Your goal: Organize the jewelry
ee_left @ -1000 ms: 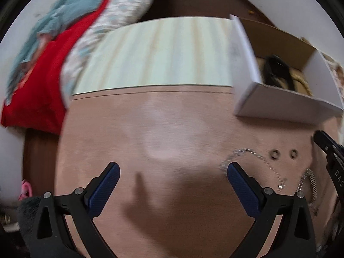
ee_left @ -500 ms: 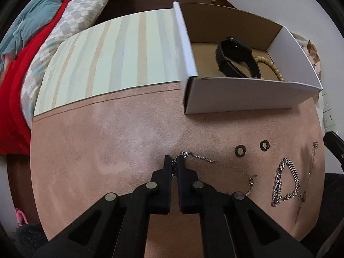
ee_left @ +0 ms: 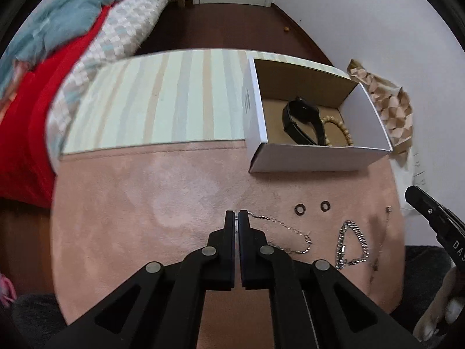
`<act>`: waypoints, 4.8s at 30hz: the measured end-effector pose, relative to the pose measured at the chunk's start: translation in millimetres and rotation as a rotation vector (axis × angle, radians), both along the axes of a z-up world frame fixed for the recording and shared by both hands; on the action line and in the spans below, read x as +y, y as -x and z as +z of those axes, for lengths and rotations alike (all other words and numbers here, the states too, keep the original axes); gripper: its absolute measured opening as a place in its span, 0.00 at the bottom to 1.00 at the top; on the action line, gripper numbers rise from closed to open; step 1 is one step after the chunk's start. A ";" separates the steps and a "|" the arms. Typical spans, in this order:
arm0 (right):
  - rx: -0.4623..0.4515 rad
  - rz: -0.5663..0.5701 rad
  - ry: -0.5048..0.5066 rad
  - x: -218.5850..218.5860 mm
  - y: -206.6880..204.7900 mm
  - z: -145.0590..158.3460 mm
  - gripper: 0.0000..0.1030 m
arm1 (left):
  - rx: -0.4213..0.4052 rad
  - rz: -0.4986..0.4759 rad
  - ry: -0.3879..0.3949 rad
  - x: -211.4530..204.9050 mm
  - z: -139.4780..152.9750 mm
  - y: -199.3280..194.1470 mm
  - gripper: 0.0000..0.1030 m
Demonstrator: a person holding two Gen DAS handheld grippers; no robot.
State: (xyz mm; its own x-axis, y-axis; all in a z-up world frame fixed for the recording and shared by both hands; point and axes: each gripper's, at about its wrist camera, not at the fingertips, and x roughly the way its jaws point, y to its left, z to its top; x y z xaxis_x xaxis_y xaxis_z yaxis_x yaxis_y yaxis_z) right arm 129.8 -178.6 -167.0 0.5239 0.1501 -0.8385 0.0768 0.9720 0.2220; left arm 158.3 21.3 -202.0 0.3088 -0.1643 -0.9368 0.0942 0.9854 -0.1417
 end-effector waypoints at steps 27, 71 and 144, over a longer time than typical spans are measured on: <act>0.022 -0.041 -0.029 -11.9 -5.8 -4.7 0.08 | -0.022 -0.063 -0.044 0.0 -17.4 -0.6 0.00; 0.238 0.135 -0.048 1.0 -191.9 -14.8 0.51 | -0.064 0.051 -0.022 -28.1 44.0 -141.9 0.13; 0.263 -0.049 -0.004 -24.5 44.5 -34.5 0.62 | -0.114 0.116 -0.352 -18.4 25.4 48.7 1.00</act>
State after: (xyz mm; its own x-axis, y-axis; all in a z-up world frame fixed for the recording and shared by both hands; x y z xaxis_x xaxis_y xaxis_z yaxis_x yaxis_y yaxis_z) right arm 85.3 -203.2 -201.5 0.2948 0.1338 -0.9462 0.1793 0.9648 0.1923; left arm 109.6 2.9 -176.6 0.4123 0.2036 -0.8880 -0.0255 0.9769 0.2122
